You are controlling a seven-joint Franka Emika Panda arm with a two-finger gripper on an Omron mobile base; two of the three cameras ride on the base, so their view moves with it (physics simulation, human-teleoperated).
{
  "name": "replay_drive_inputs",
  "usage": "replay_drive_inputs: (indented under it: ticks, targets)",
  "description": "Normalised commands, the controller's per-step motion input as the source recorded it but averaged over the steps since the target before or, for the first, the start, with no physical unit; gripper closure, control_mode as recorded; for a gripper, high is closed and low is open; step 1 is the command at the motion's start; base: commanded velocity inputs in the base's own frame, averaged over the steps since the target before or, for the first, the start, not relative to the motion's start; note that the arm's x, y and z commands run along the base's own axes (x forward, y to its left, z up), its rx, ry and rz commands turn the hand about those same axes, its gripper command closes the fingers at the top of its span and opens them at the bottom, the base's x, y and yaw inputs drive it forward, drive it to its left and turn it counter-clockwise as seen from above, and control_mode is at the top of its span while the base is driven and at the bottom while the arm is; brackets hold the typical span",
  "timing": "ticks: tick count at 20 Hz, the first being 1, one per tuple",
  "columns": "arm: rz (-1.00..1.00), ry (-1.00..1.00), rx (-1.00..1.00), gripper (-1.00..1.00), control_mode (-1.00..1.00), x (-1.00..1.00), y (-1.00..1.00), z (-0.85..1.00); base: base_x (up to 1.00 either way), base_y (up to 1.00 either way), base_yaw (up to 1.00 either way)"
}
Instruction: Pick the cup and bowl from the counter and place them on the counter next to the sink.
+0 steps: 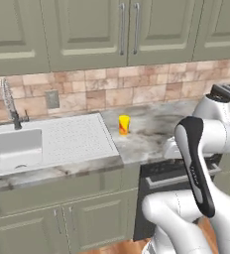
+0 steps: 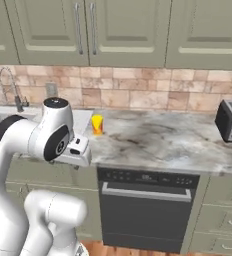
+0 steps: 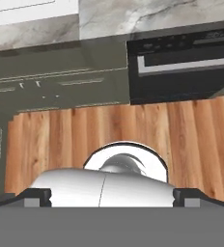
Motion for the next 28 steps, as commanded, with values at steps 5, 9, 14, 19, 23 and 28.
replay_drive_inputs:
  ticks: [5, 9, 14, 19, 23, 28]
  targets:
    - [0.00, 0.00, 0.00, -1.00, 1.00, 0.00, 0.00, 0.00, -0.42, 0.02, 0.34]
    - [0.00, 0.00, 0.00, -1.00, 1.00, 0.00, 0.00, 0.00, -0.50, 0.10, 0.61]
    - [0.00, 0.00, 0.00, -1.00, 1.00, 0.00, 0.00, 0.00, -0.21, 0.03, 0.70]
    - [0.00, 0.00, 0.00, -1.00, 1.00, 0.00, 0.00, 0.00, 0.00, 0.00, 0.61]
    - [0.00, 0.00, 0.00, -1.00, 1.00, 0.00, 0.00, 0.00, 0.00, 0.00, 0.58]
    - [0.00, 0.00, 0.00, -1.00, 1.00, 0.00, 0.00, 0.00, 0.00, 0.00, 0.57]
